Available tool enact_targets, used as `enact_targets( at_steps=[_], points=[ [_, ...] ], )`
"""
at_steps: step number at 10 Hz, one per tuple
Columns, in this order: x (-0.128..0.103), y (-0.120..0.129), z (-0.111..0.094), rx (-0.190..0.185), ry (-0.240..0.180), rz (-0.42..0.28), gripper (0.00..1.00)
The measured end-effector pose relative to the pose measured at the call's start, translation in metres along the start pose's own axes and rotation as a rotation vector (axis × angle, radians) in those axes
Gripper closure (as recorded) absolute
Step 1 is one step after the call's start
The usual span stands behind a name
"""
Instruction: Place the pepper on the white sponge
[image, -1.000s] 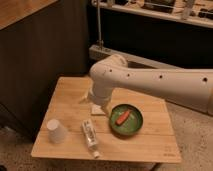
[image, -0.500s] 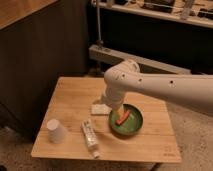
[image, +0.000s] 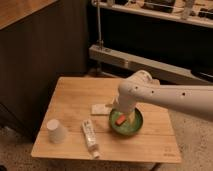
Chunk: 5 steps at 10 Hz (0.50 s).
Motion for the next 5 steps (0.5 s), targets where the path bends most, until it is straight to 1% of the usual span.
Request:
enact_targets(
  at_steps=[1, 2, 3, 5],
  points=[
    [0.002, 0.001, 0.003, 0.001, 0.004, 0.006, 0.2],
    [0.008, 0.005, 0.007, -0.009, -0.004, 0.014, 0.2],
    [0.012, 0.009, 0.015, -0.02, -0.026, 0.022, 0.2],
    [0.02, 0.021, 0.046, -0.047, -0.096, 0.043, 0.2]
  ],
)
